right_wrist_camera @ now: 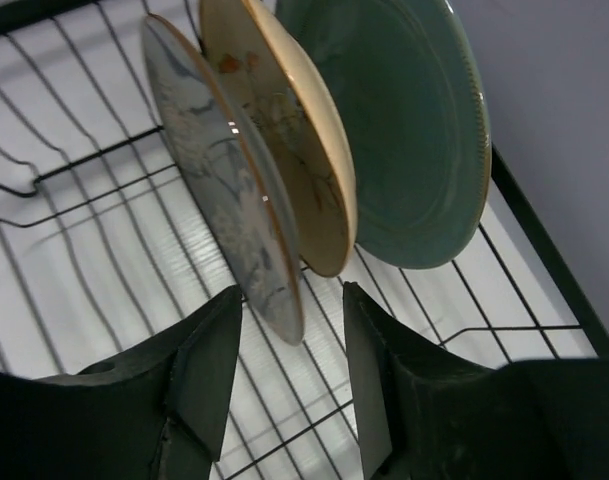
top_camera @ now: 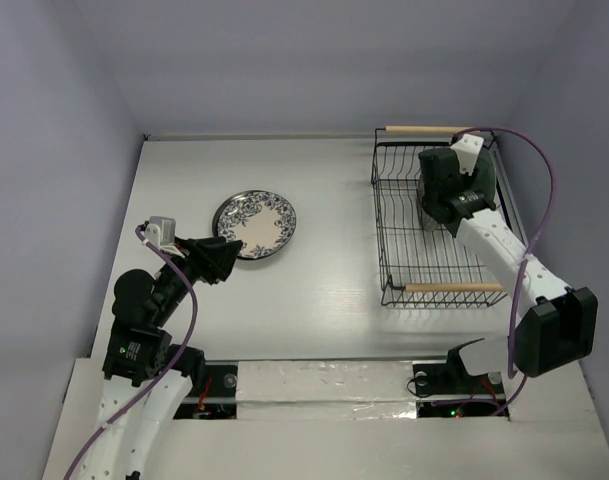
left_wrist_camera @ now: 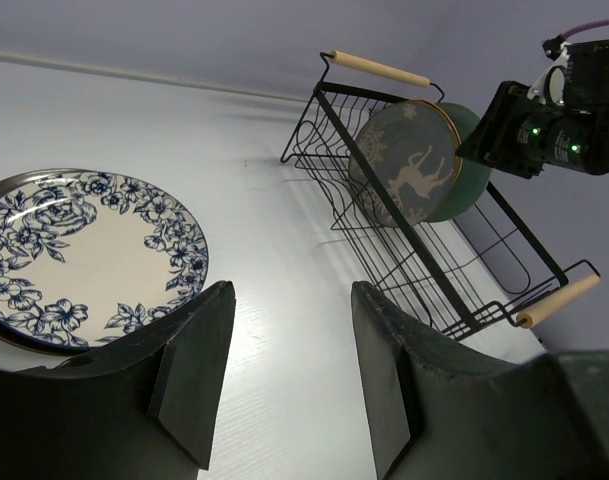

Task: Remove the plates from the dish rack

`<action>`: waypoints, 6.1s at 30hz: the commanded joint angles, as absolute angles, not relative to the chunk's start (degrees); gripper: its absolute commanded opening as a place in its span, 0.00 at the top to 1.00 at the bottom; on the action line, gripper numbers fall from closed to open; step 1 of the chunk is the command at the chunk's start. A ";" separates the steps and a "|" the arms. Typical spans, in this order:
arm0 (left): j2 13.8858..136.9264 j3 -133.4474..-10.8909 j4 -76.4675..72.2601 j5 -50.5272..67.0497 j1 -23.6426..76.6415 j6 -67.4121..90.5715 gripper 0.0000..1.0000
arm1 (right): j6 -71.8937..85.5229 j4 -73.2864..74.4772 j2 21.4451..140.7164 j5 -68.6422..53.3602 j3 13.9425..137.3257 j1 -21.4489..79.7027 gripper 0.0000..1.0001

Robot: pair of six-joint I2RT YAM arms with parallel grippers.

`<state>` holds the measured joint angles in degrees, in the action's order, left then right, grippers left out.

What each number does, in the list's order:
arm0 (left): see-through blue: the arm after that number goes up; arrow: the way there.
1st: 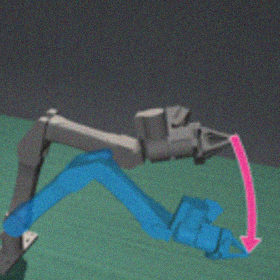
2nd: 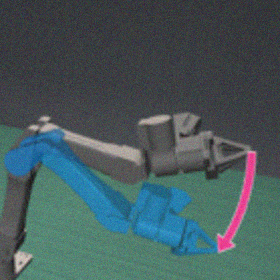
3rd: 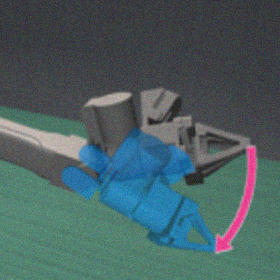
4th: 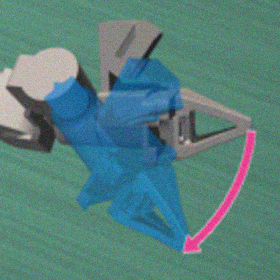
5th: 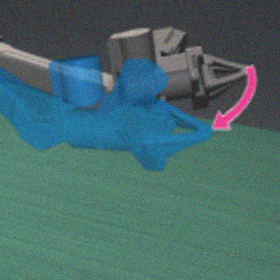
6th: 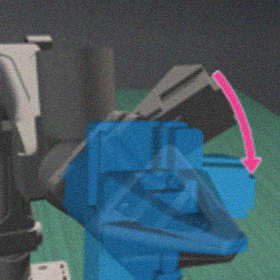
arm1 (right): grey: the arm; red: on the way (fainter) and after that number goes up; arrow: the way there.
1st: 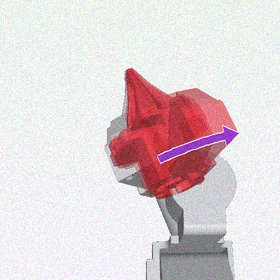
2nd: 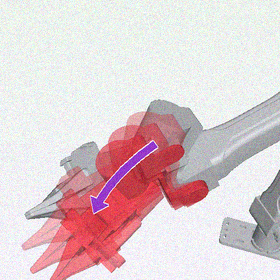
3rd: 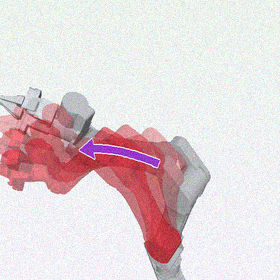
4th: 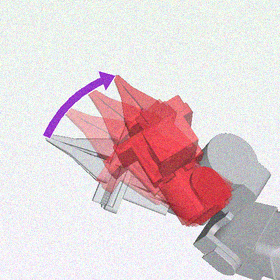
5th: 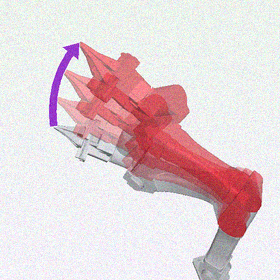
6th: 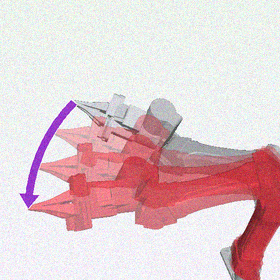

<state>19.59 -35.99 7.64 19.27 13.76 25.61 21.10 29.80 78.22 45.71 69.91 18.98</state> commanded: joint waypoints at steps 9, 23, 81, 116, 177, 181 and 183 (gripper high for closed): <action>20.04 -35.60 5.54 19.69 13.36 25.84 0.53 | 15.38 26.28 88.76 43.33 75.67 13.18 0.60; 20.66 -35.51 5.27 20.30 13.36 25.75 0.53 | 9.49 27.59 87.37 46.40 78.74 13.18 1.00; 19.51 -35.86 6.50 17.93 12.30 26.10 0.74 | 58.18 -24.52 105.46 0.97 70.66 40.87 1.00; 18.99 -35.68 6.06 18.37 12.30 26.19 0.67 | 31.47 12.66 105.48 13.18 81.92 45.44 0.08; 18.63 -36.12 6.94 16.87 16.00 26.02 0.85 | 12.66 30.85 85.62 50.10 84.11 10.90 1.00; 18.55 -36.12 6.94 16.79 16.00 26.10 0.85 | 13.62 30.85 80.17 47.73 84.20 11.95 1.00; 18.55 -36.21 6.94 16.79 16.00 26.10 0.85 | 13.97 30.68 76.57 47.11 83.67 13.43 1.00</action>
<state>18.41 -35.99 8.93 16.88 15.70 26.09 13.04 36.03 83.70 44.84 79.05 11.09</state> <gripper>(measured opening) 0.146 0.199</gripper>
